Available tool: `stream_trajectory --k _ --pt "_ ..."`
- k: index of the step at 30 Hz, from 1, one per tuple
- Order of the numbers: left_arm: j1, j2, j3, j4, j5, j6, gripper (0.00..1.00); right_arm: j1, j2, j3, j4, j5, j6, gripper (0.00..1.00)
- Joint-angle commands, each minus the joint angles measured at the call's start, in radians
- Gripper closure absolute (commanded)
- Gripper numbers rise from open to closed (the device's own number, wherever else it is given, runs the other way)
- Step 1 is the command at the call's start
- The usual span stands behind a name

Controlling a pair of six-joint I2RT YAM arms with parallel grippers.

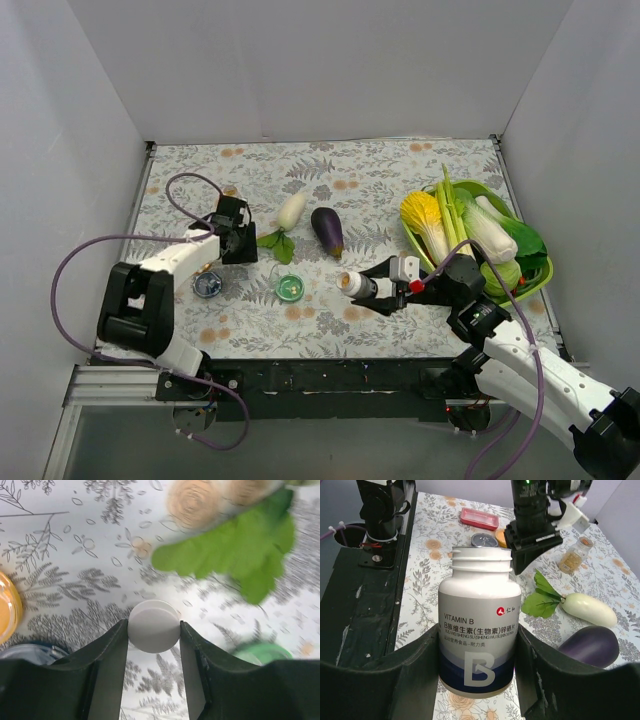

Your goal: Sort the pills into containers

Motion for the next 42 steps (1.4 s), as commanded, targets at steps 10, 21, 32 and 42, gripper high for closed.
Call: stream_trajectory --k 10,21,32,42 --pt "-0.034 -0.505 -0.046 -0.103 0.489 -0.121 0.87 -0.006 -0.008 0.026 -0.105 -0.062 -0.104 0.99" --pt "-0.079 -0.683 -0.088 0.034 0.771 -0.359 0.87 -0.011 -0.020 0.037 -0.184 -0.047 -0.159 0.99" --pt "-0.230 -0.741 -0.174 0.222 0.750 -0.528 0.87 -0.012 -0.026 0.051 -0.283 -0.007 -0.207 0.99" --pt "-0.352 -0.691 -0.175 0.292 0.676 -0.559 0.87 -0.022 -0.017 0.045 -0.296 0.002 -0.206 0.99"
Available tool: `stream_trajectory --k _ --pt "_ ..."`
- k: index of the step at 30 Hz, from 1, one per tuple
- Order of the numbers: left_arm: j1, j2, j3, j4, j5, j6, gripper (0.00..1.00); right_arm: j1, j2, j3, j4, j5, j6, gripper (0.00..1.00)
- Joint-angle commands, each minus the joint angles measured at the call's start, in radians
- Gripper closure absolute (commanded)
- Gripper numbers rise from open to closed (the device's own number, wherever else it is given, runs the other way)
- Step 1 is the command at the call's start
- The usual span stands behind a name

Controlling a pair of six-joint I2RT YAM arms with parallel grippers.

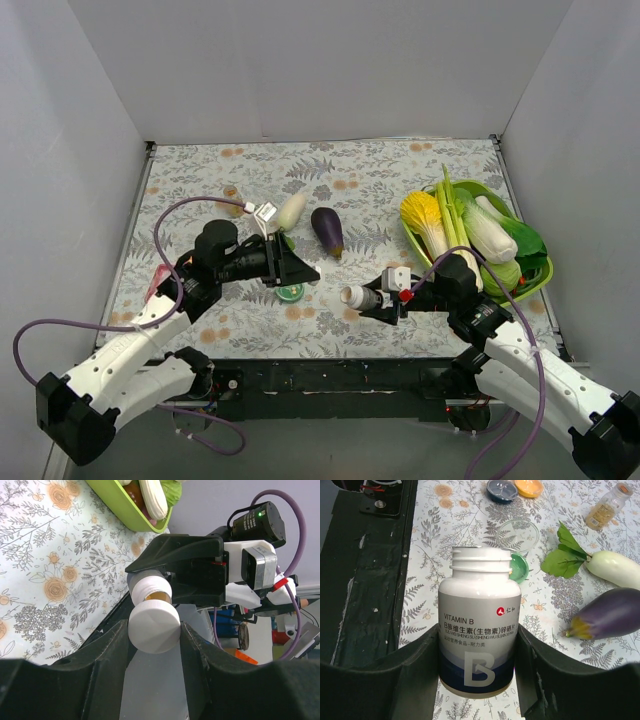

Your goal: Sort the pills into containers

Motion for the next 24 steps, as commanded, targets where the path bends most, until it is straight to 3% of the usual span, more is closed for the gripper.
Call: stream_trajectory --k 1,24 --pt "-0.052 0.016 -0.004 0.059 -0.048 -0.019 0.87 -0.009 -0.005 0.042 0.002 0.008 -0.008 0.99" --pt "-0.131 0.070 -0.012 0.131 -0.095 -0.045 0.87 -0.049 -0.020 0.005 -0.033 0.035 0.020 0.99"
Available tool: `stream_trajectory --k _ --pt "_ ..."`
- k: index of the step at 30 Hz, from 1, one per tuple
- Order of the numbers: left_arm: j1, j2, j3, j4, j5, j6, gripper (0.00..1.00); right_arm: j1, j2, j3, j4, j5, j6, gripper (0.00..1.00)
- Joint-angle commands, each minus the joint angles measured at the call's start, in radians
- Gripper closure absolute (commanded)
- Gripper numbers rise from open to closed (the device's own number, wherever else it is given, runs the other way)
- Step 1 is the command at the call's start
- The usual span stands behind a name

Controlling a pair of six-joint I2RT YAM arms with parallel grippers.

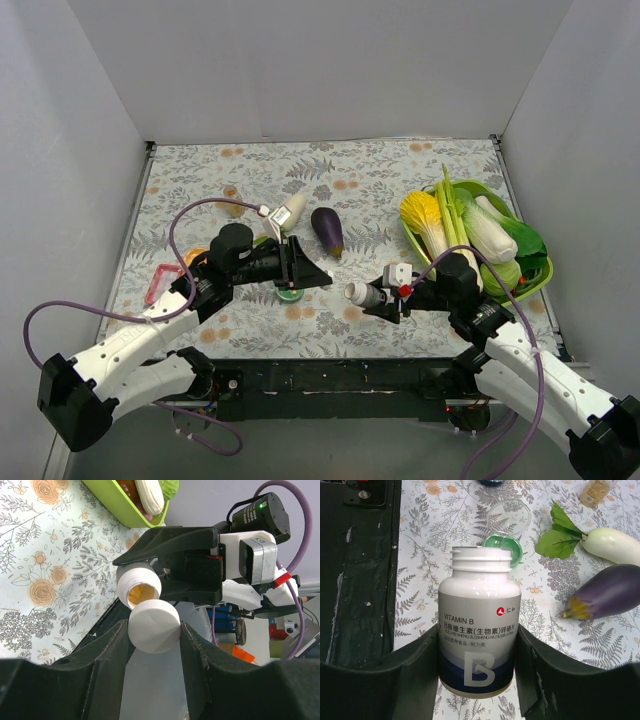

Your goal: Sort the pills into containers

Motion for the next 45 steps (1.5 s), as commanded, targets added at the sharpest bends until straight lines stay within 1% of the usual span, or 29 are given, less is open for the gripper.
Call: stream_trajectory --k 1,19,23,29,37,45 --pt "-0.015 0.001 0.011 0.026 -0.021 0.002 0.87 -0.010 -0.015 0.004 0.019 0.002 0.018 0.99" --pt "-0.038 0.059 0.068 0.024 -0.070 -0.018 0.87 -0.032 0.018 0.026 0.038 0.002 0.098 0.99" --pt "-0.051 0.084 0.068 0.024 -0.083 -0.021 0.88 -0.032 0.032 0.046 0.040 -0.006 0.104 0.99" --pt "-0.086 0.164 0.100 0.026 -0.105 -0.009 0.88 -0.030 0.074 0.085 0.042 -0.033 0.118 0.99" --pt "-0.115 0.233 0.112 0.055 -0.097 -0.009 0.88 -0.030 0.092 0.105 0.057 -0.041 0.142 0.99" --pt "-0.138 0.246 0.103 0.101 -0.076 -0.035 0.88 -0.030 0.092 0.101 0.062 -0.045 0.156 0.99"
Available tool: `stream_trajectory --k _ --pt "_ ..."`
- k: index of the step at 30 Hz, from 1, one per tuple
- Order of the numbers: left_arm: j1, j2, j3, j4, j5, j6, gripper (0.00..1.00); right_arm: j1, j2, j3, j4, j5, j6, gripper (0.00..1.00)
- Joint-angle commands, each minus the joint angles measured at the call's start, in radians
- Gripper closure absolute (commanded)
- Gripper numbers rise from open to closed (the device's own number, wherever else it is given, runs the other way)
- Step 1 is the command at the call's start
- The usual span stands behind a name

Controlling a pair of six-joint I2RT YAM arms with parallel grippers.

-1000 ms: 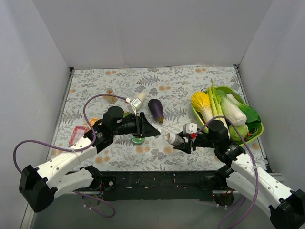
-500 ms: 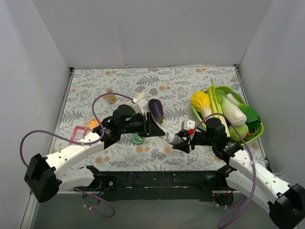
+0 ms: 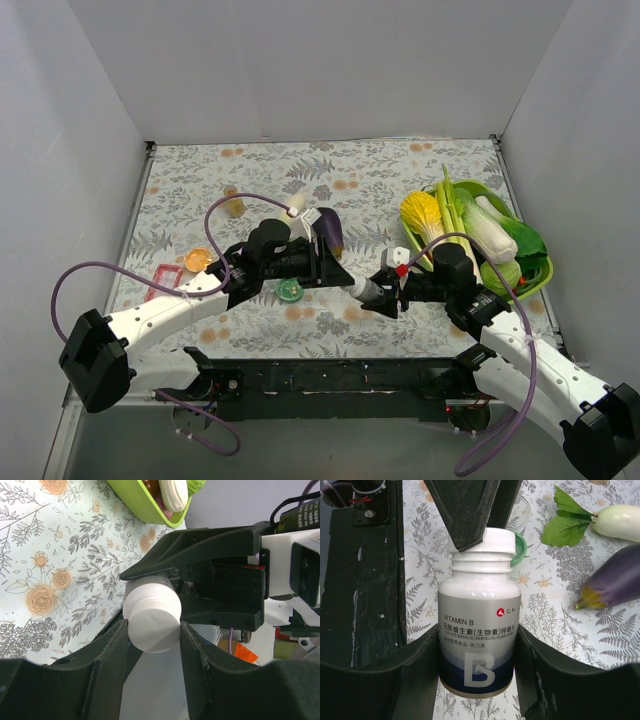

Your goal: Sort the pills into containers

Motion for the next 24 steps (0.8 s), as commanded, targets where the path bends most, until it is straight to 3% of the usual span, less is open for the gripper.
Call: stream_trajectory --k 1,10,15,19,24 --pt "-0.024 0.008 0.023 0.046 0.029 -0.012 0.88 0.000 -0.003 0.044 0.061 -0.027 0.022 0.99" --pt "-0.031 0.020 0.001 0.037 0.051 -0.001 0.88 0.001 -0.005 0.053 0.064 -0.036 0.036 0.99" --pt "-0.031 0.072 0.058 -0.062 0.106 0.126 0.90 0.000 0.009 0.056 0.058 -0.071 0.057 0.99" --pt "-0.034 0.117 0.095 -0.119 0.184 0.215 0.90 0.001 0.015 0.052 0.108 -0.114 0.138 0.99" --pt "-0.038 0.095 0.083 -0.132 0.272 0.369 0.89 0.001 0.018 0.020 0.273 -0.200 0.376 0.99"
